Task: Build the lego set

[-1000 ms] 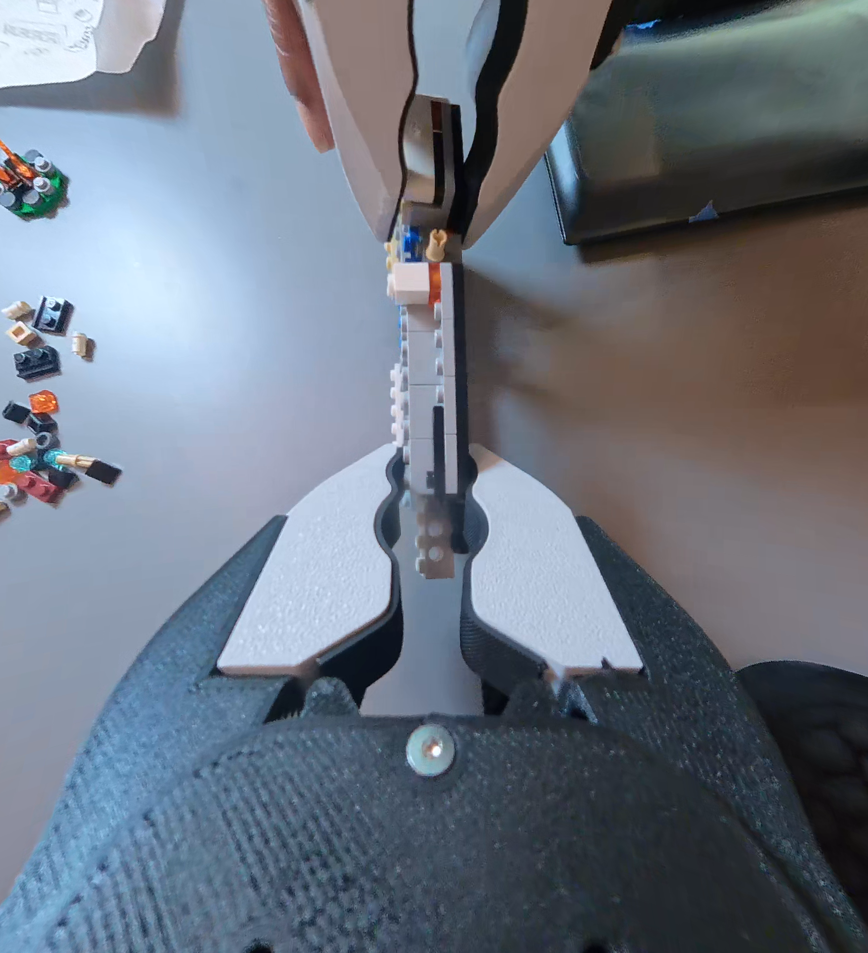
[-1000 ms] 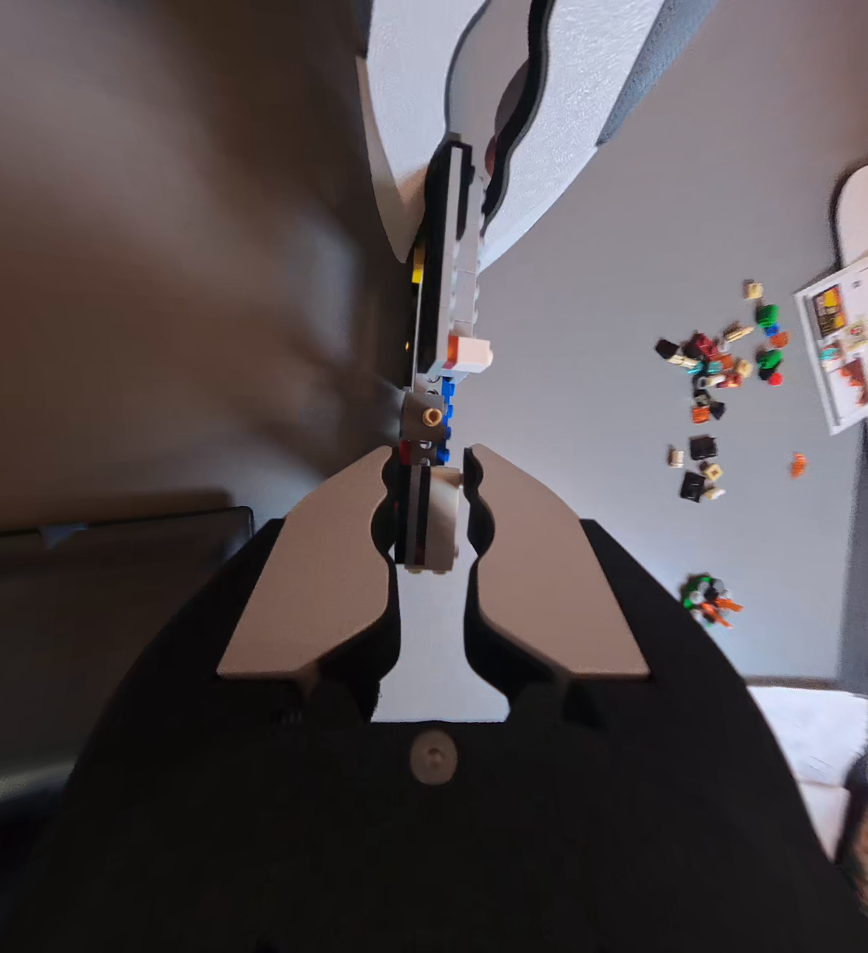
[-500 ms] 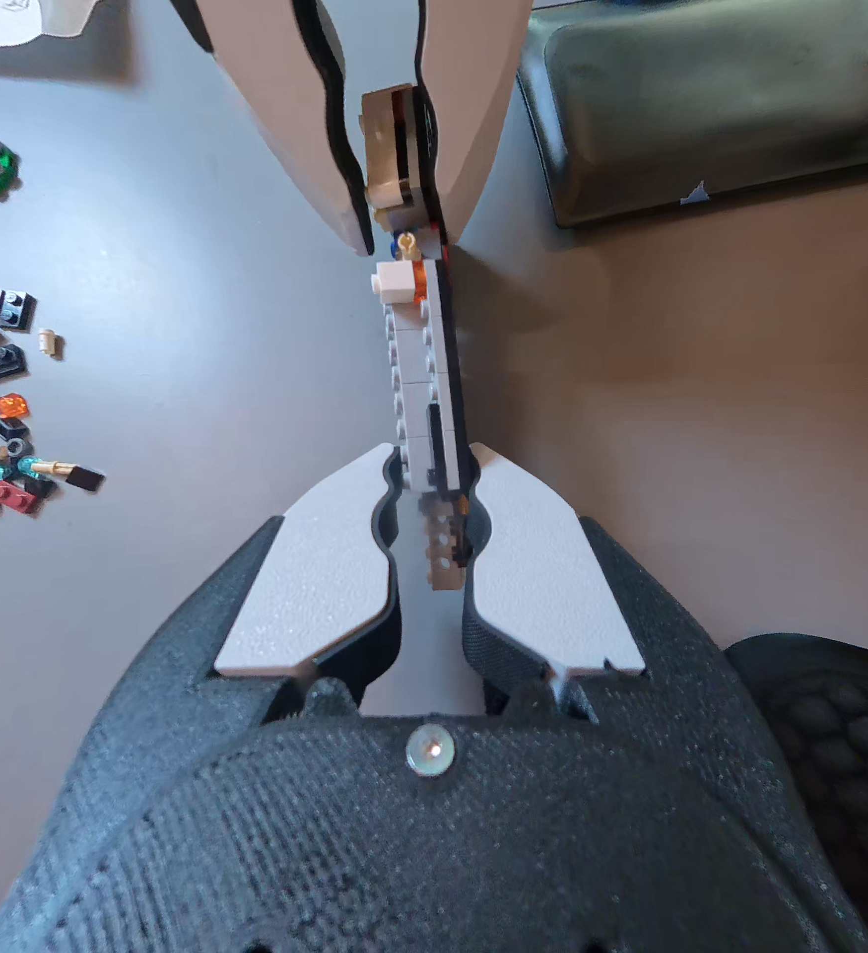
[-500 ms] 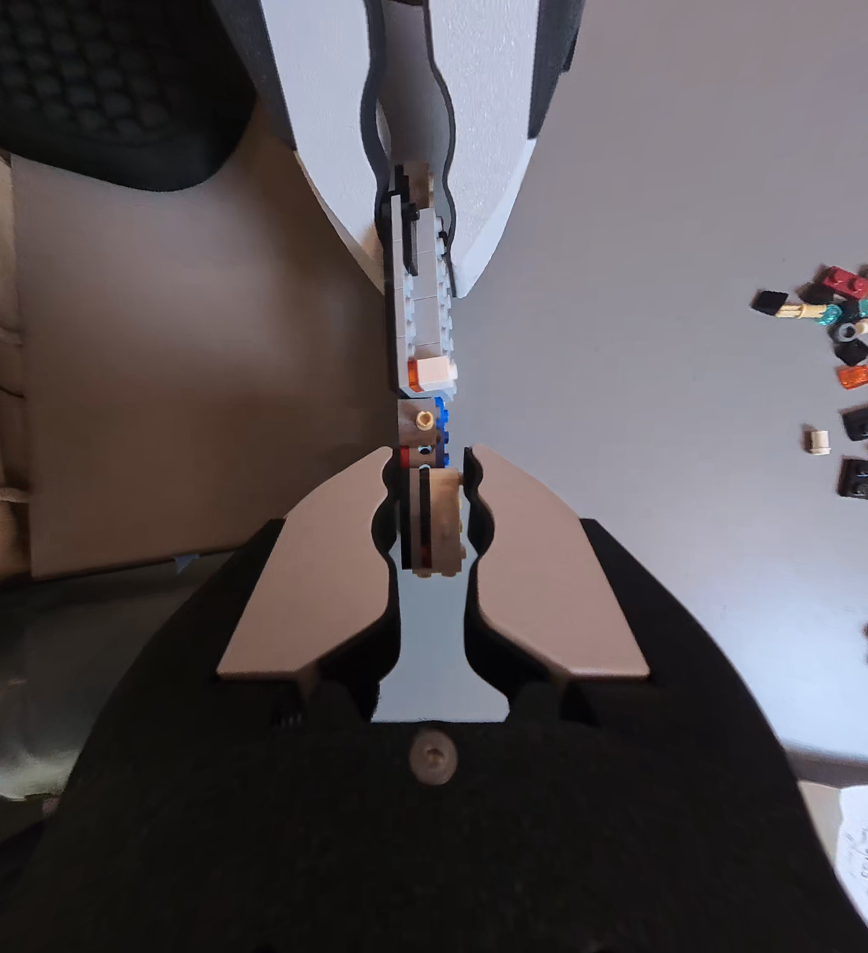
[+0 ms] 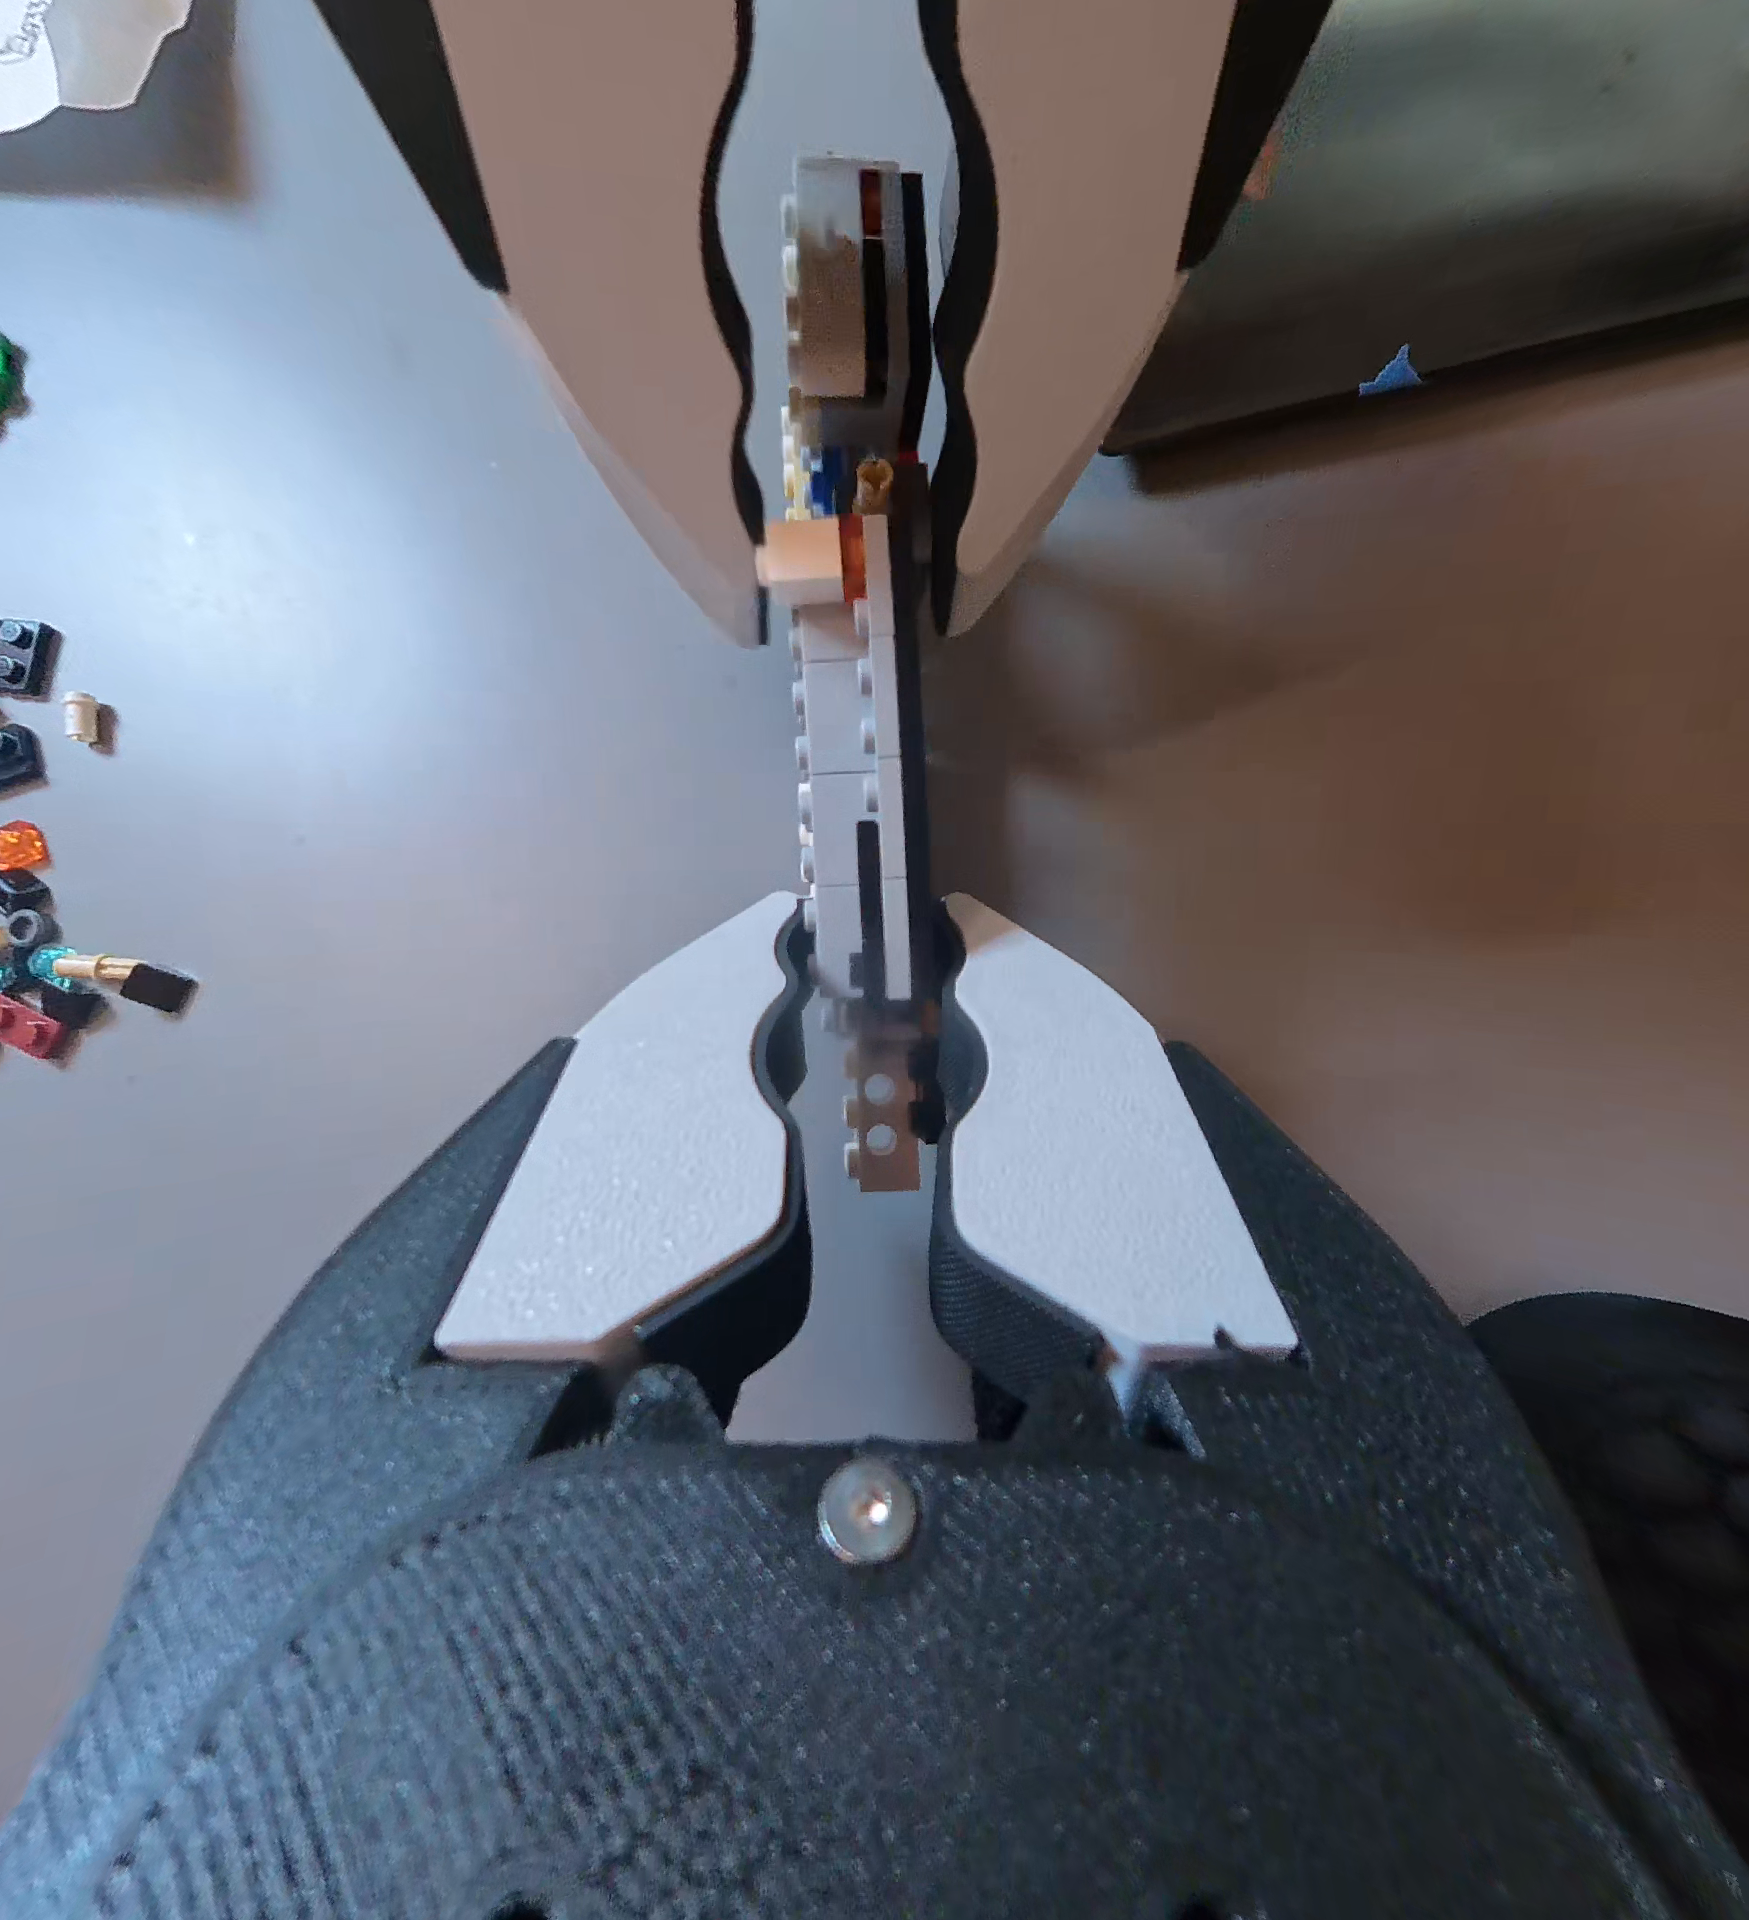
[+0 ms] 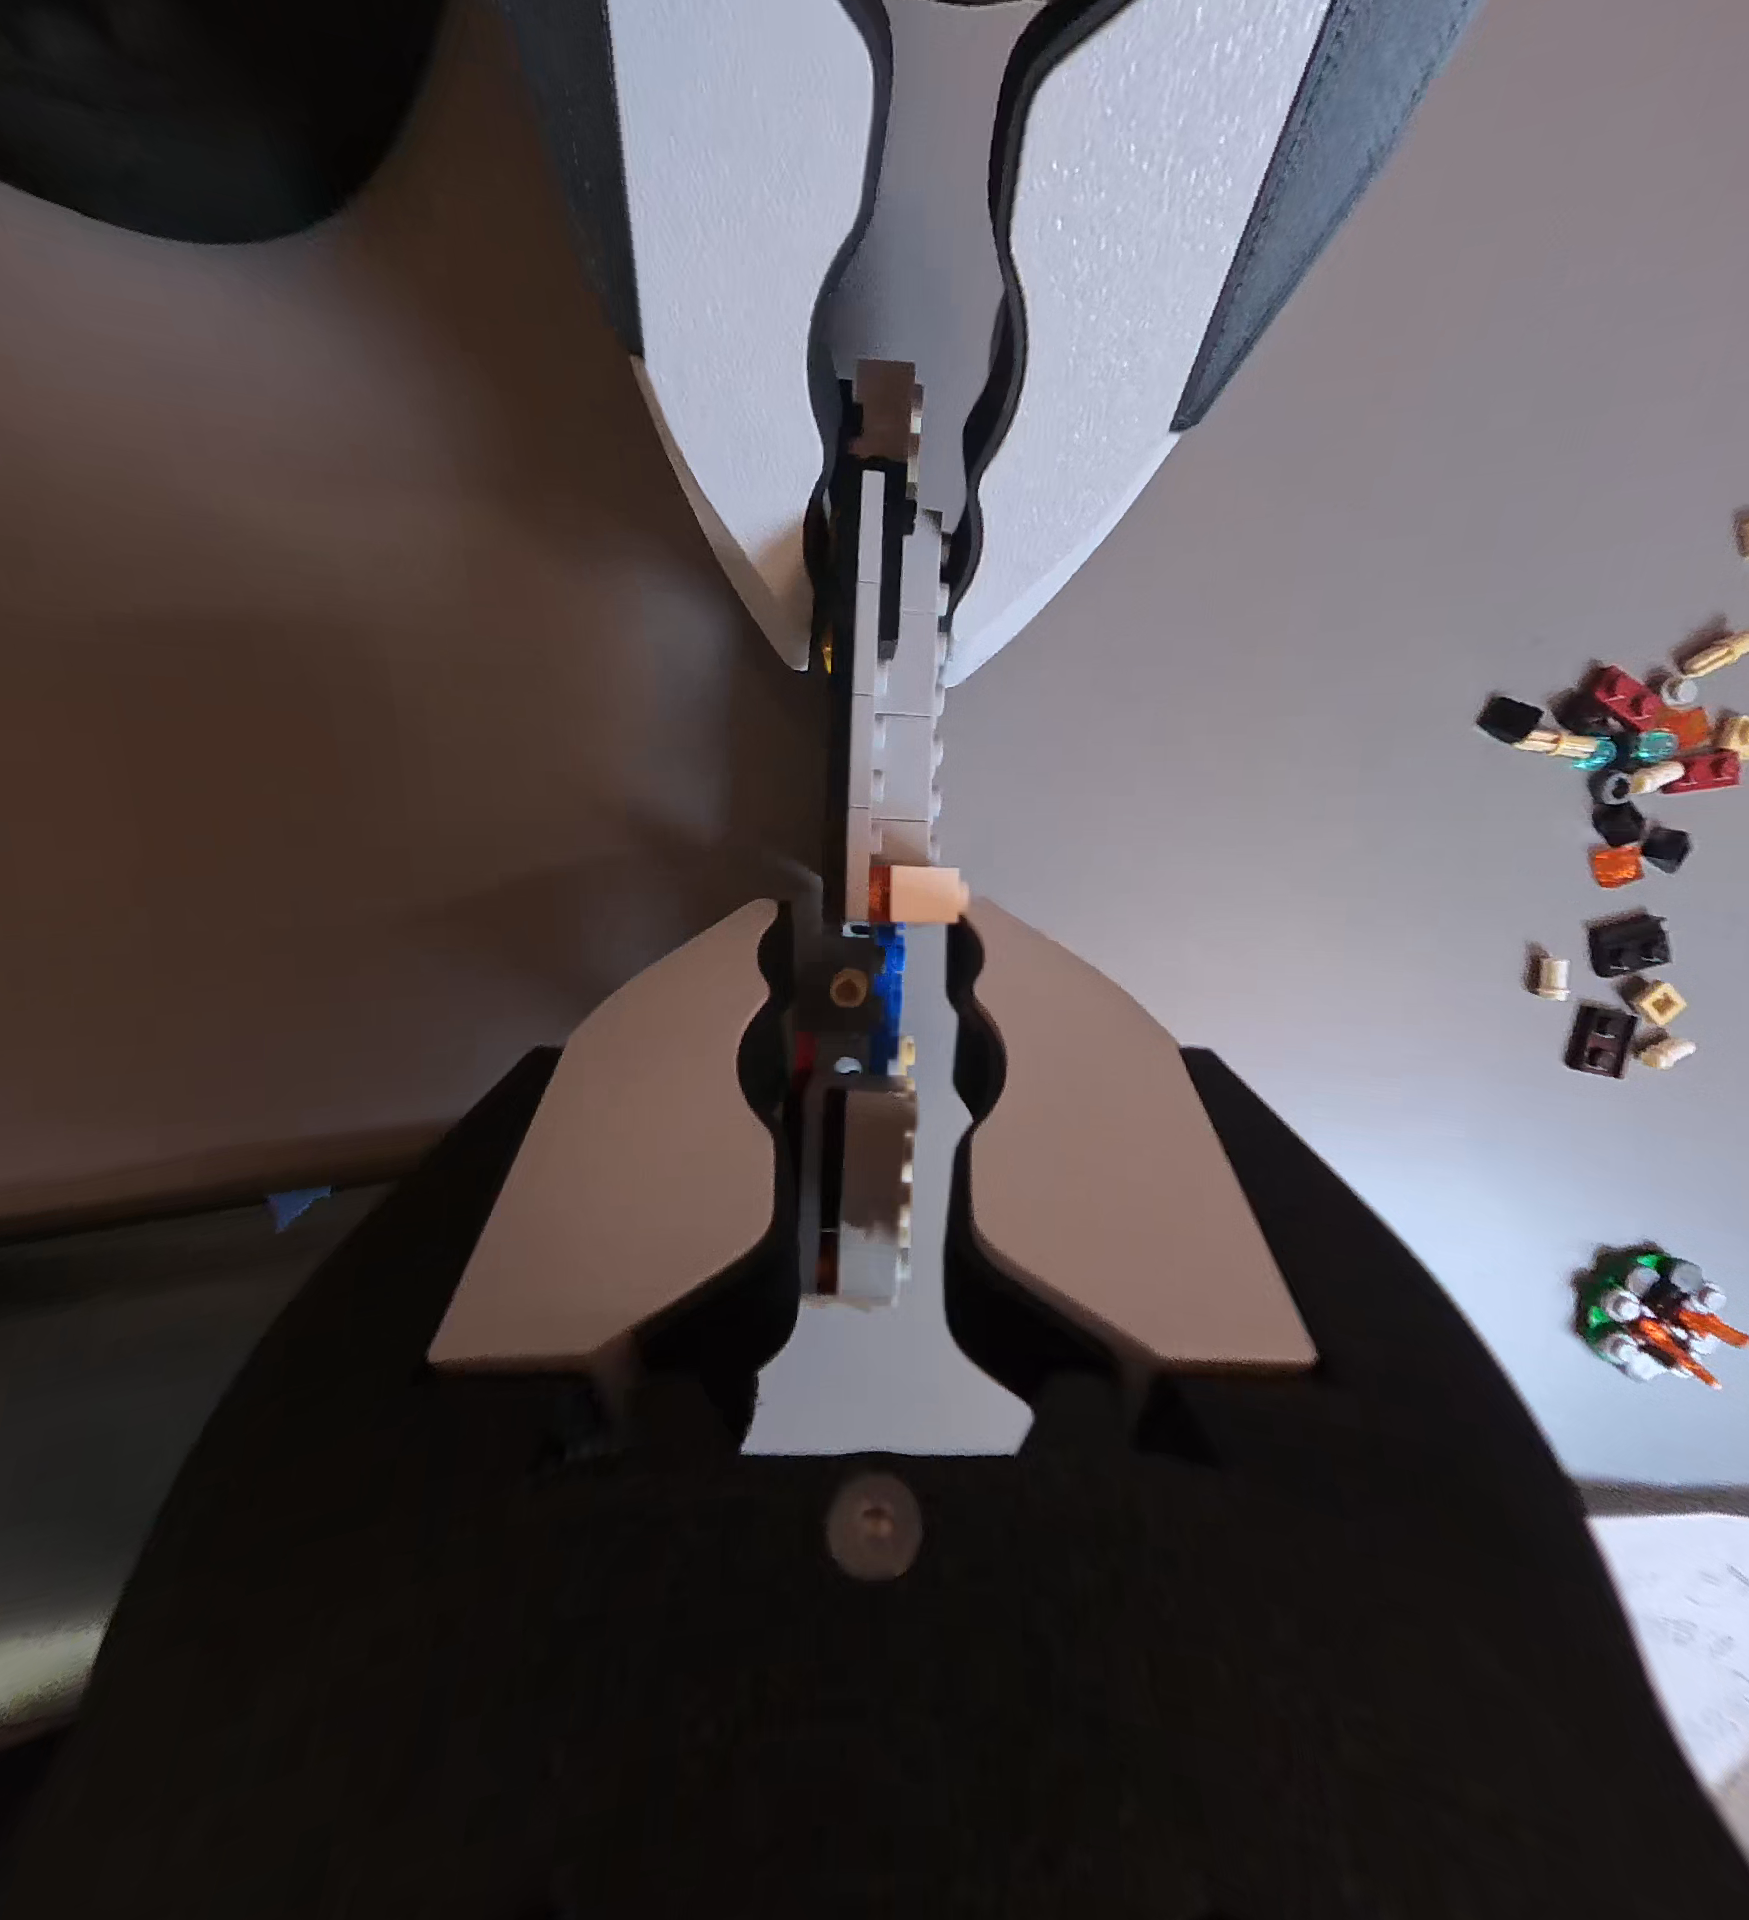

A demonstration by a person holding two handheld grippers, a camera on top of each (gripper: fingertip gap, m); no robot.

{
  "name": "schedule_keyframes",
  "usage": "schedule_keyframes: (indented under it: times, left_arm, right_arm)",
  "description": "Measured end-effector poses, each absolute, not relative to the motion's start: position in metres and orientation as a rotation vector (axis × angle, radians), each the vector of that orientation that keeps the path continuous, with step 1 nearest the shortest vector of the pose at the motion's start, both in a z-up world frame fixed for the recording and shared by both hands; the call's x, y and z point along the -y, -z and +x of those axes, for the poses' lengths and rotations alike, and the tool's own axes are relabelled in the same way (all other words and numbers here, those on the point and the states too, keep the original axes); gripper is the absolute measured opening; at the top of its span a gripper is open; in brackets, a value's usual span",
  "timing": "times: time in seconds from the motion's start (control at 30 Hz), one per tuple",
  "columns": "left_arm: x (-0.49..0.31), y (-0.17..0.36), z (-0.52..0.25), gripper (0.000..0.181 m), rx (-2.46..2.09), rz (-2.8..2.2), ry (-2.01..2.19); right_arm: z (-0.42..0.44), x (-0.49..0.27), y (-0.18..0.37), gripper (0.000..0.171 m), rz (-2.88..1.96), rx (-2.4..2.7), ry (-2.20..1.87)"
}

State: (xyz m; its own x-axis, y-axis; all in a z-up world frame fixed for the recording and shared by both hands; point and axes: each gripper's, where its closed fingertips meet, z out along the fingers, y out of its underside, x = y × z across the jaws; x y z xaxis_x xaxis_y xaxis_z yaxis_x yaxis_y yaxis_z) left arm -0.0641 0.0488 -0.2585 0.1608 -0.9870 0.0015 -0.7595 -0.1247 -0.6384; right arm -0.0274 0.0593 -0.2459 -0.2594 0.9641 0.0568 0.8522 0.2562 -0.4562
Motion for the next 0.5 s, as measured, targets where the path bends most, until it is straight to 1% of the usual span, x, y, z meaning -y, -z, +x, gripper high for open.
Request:
schedule_keyframes:
  times: [0.03, 0.2, 0.37, 0.5]
  left_arm:
    - [-0.0497, 0.2583, -0.0645, 0.021, -1.650, -1.938, 0.587]
    - [-0.0512, 0.2577, -0.0651, 0.022, -1.645, -1.912, 0.576]
    - [-0.0525, 0.2567, -0.0660, 0.025, -1.615, -1.887, 0.544]
    - [-0.0534, 0.2489, -0.0661, 0.034, -1.583, -1.849, 0.495]
  right_arm:
    - [-0.0278, -0.0598, 0.2459, 0.025, -1.677, 2.203, -0.491]
    - [-0.0278, -0.0620, 0.2457, 0.021, -1.710, 2.206, -0.492]
    - [-0.0287, -0.0632, 0.2458, 0.021, -1.742, 2.211, -0.521]
    - [-0.0308, -0.0632, 0.2458, 0.021, -1.741, 2.212, -0.521]
